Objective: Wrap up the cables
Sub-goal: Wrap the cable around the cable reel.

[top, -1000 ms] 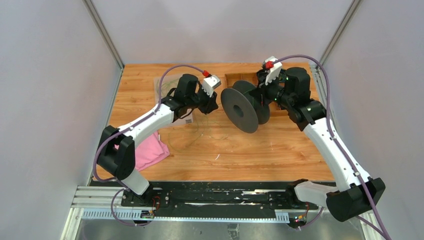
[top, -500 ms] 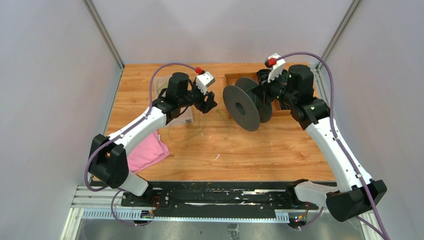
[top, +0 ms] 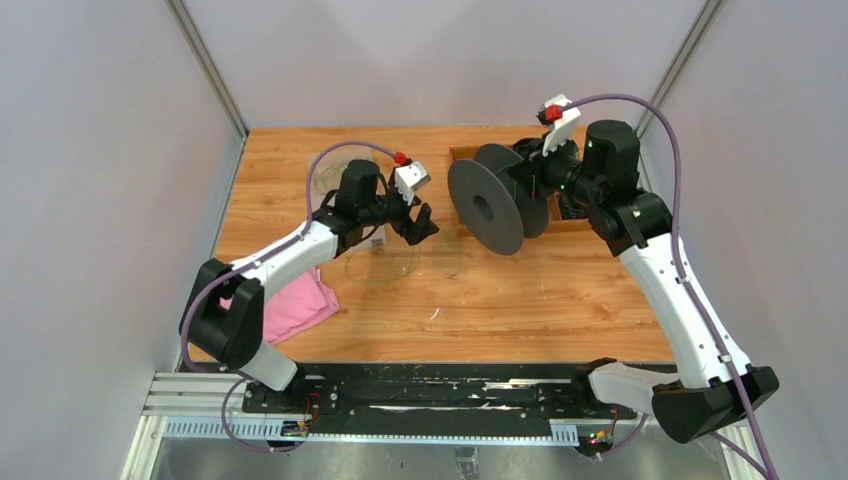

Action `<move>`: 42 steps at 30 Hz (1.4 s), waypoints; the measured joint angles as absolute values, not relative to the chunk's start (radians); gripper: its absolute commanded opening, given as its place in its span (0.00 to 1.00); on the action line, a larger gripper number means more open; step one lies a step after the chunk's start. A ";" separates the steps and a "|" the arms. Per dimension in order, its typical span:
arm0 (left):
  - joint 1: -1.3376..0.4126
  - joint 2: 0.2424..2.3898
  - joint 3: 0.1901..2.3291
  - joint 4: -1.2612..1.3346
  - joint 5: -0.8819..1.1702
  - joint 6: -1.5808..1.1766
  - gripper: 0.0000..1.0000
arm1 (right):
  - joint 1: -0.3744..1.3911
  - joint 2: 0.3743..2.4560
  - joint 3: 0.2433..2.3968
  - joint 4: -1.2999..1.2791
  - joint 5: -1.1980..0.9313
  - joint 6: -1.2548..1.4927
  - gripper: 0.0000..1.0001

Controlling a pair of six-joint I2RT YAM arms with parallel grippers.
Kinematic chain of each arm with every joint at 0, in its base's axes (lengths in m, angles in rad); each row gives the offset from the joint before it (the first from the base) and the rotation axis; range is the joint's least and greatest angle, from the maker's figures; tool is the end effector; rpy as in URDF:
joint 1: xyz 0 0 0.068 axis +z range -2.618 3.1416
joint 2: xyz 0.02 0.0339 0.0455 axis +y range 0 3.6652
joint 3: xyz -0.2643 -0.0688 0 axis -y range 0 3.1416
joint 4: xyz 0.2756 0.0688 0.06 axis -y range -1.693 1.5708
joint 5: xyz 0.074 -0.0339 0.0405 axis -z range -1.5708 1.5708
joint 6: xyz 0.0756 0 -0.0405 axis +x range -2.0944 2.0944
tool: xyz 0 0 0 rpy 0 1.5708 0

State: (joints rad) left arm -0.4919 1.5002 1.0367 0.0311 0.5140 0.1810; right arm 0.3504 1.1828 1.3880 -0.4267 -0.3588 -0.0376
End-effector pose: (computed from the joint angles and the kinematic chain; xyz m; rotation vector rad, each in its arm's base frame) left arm 0.3365 -0.2225 0.2490 0.9709 1.7644 -0.7124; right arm 0.2904 0.1344 0.4412 -0.6006 1.7084 0.5443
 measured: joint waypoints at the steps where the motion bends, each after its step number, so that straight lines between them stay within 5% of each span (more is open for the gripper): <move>1: -0.492 1.515 1.026 0.055 0.524 0.167 0.85 | 0.350 1.183 1.396 -0.431 -0.359 -0.036 0.00; 17: -0.504 1.766 1.028 0.403 0.667 -0.122 0.79 | 0.350 1.184 1.433 -0.467 -0.359 -0.006 0.01; 27: -0.560 1.854 1.028 0.557 0.657 -0.234 0.48 | 0.344 1.195 1.441 -0.478 -0.359 0.004 0.01; 34: -0.579 1.896 1.008 0.664 0.649 -0.309 0.04 | 0.342 1.197 1.458 -0.479 -0.352 0.014 0.01; 42: -0.627 1.897 0.913 0.765 0.617 -0.379 0.00 | 0.336 1.239 1.523 -0.493 -0.241 0.084 0.01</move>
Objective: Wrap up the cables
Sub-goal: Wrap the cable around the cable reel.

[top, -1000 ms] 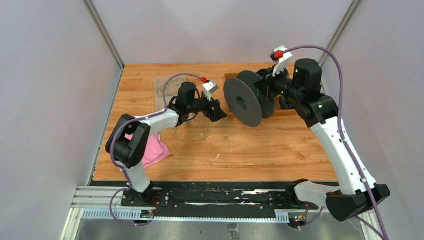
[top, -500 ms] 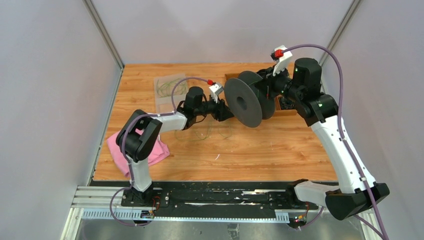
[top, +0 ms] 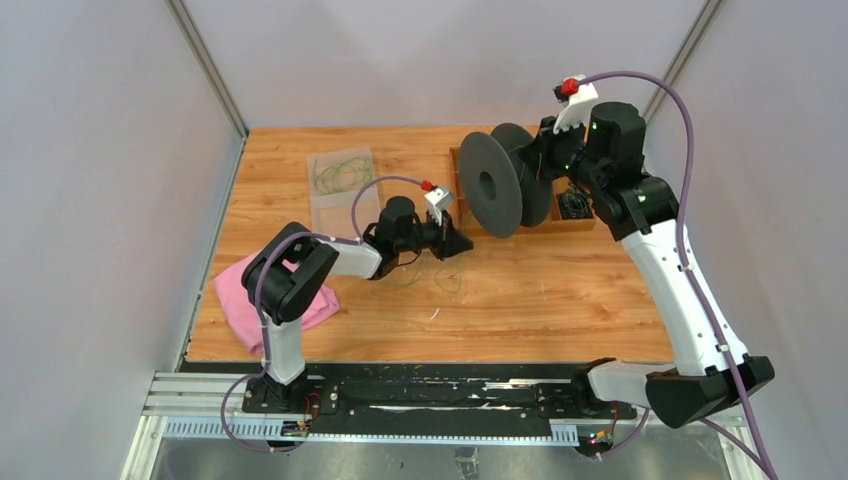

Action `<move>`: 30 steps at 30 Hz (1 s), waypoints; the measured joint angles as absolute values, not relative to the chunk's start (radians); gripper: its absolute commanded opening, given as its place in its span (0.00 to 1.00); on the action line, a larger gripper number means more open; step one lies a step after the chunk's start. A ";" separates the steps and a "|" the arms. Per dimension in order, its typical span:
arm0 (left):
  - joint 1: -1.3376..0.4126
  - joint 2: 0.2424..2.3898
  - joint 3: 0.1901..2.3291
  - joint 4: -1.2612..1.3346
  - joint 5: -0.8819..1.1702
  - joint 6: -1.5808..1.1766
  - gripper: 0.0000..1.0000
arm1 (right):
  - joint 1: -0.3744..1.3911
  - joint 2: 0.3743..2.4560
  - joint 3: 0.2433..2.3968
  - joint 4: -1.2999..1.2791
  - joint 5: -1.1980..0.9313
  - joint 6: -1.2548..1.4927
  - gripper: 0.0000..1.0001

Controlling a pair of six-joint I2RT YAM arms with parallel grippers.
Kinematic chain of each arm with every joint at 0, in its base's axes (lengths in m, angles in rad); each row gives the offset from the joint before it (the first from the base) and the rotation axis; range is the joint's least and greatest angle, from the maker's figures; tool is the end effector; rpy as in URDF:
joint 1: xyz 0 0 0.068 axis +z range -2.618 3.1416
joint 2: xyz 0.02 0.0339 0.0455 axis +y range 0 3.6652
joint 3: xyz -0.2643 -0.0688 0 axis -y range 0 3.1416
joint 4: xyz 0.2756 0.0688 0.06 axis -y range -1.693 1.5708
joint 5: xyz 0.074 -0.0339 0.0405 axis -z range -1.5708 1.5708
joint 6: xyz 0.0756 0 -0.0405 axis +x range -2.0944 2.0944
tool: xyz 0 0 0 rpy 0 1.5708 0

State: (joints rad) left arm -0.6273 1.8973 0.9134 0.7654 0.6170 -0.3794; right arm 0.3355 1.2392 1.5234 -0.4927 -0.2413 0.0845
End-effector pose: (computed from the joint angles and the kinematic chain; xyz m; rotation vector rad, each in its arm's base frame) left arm 0.3304 -0.2936 0.1382 0.7068 1.7994 -1.2477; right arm 0.3018 0.1244 0.4678 -0.3994 1.7576 0.5158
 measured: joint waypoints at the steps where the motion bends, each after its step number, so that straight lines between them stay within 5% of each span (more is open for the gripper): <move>1: -0.641 1.897 0.904 0.767 0.608 -0.382 0.00 | 0.335 1.248 1.533 -0.495 -0.224 0.095 0.01; 15: -0.801 1.873 0.925 0.688 0.551 -0.334 0.00 | 0.331 1.380 1.629 -0.532 0.039 0.193 0.01; 30: -1.019 1.827 1.076 0.319 0.508 -0.131 0.00 | 0.329 1.517 1.658 -0.504 0.209 0.195 0.01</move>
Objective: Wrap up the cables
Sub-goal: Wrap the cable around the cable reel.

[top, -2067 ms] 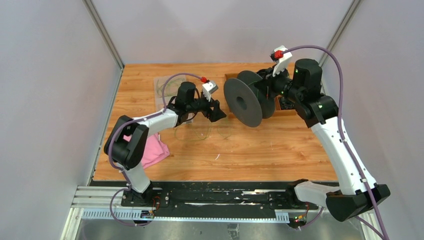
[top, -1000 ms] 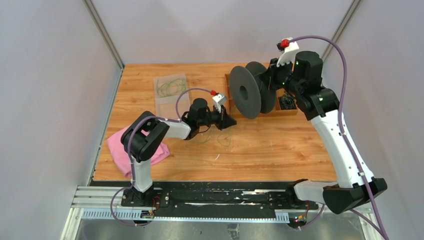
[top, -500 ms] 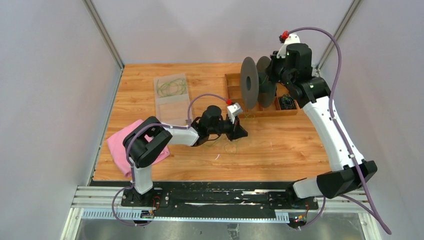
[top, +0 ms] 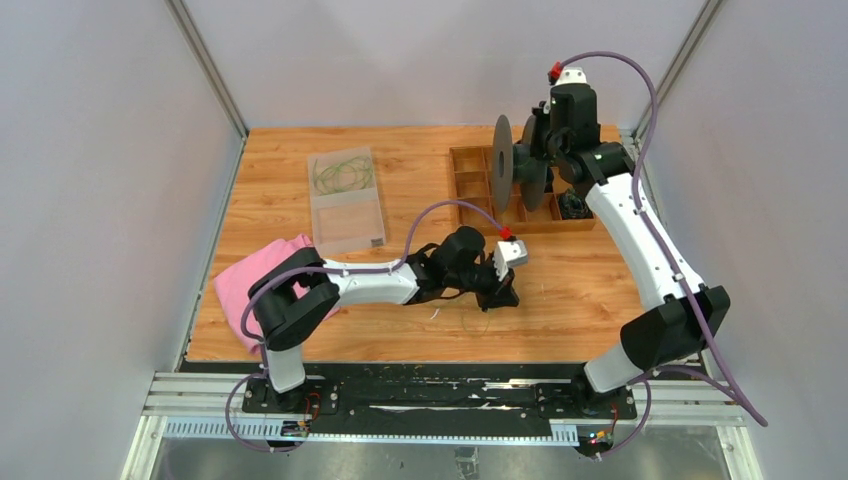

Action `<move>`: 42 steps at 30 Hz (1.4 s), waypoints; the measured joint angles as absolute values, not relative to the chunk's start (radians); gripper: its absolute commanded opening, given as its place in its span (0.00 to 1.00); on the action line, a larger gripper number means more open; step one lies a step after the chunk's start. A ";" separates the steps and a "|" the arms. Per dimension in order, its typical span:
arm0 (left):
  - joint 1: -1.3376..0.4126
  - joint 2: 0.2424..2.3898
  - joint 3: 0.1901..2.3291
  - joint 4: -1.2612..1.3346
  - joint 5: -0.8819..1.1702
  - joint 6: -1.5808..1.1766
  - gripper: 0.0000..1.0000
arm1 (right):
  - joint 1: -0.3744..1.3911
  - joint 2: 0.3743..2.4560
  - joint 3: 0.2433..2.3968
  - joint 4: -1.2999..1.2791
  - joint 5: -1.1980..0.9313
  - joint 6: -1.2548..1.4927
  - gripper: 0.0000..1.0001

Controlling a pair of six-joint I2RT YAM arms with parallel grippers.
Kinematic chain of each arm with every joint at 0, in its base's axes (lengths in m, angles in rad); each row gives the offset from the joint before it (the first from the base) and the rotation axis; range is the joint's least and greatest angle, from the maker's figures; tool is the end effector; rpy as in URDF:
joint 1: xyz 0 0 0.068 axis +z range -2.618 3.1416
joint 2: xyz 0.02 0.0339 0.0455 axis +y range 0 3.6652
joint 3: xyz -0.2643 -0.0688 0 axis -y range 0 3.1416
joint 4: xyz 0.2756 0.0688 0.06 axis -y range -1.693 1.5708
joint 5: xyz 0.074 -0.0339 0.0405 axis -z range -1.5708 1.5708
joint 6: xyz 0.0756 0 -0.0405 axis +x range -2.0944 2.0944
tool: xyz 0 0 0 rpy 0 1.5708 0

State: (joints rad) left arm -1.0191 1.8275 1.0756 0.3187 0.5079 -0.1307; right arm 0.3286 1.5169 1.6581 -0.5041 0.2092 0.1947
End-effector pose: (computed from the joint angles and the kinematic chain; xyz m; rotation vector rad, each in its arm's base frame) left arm 0.2080 -0.4080 0.1659 1.2408 1.7805 -1.2105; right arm 0.3917 0.1170 0.4231 0.0103 1.9282 0.1482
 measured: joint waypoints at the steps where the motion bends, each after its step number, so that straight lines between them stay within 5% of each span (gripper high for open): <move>1: -1.031 1.826 1.086 0.295 0.505 -0.117 0.00 | 0.328 1.525 1.658 -0.503 0.215 0.193 0.01; 26: -1.164 1.731 1.668 -0.624 0.395 0.434 0.00 | 0.324 1.491 1.450 -0.416 0.138 0.097 0.01; 42: -1.099 1.679 1.885 -0.819 0.260 0.513 0.00 | 0.327 1.414 1.291 -0.302 0.006 0.054 0.01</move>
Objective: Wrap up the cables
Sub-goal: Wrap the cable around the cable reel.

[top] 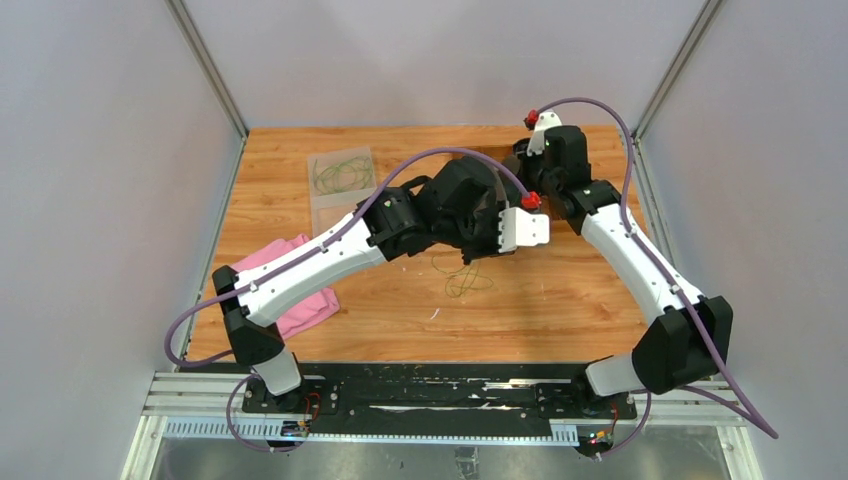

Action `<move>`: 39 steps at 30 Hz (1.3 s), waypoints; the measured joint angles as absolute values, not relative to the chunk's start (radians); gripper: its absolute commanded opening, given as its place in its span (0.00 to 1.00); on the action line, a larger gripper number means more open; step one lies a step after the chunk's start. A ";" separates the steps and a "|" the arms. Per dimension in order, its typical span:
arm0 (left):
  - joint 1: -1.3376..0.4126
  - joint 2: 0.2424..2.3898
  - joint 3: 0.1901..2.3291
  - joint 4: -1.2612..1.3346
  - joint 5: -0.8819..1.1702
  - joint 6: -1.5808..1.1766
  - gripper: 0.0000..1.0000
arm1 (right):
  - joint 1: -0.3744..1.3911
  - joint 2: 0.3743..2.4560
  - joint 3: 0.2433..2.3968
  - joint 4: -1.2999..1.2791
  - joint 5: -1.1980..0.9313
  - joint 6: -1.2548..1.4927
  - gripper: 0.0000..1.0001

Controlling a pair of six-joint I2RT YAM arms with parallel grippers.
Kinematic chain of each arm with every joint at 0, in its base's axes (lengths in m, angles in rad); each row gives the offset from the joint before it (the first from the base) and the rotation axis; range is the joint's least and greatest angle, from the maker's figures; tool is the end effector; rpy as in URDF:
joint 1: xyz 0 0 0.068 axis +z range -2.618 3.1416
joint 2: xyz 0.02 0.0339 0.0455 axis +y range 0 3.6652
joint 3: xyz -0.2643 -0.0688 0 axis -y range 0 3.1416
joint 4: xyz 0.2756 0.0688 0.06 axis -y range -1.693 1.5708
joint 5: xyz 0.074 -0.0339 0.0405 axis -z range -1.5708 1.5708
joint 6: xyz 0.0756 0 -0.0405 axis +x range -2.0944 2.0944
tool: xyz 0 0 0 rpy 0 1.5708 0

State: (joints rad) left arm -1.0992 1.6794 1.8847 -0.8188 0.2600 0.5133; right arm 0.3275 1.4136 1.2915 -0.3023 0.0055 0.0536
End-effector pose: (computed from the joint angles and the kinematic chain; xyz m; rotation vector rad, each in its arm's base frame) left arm 0.1764 -0.3887 0.4065 1.7082 1.4295 -0.6112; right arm 0.3749 0.1269 0.3389 -0.2700 1.9849 0.2395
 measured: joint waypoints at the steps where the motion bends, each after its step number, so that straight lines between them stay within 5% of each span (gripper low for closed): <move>1: -1.096 1.675 1.885 -0.820 0.250 0.517 0.00 | 0.329 1.411 1.283 -0.296 0.001 0.051 0.01; 22: -0.880 1.670 1.893 -0.691 0.302 0.326 0.00 | 0.406 1.335 1.120 -0.167 -0.017 -0.052 0.01; 39: -1.002 1.667 1.686 -0.625 0.421 0.307 0.00 | 0.406 1.458 1.335 -0.321 -0.001 0.086 0.01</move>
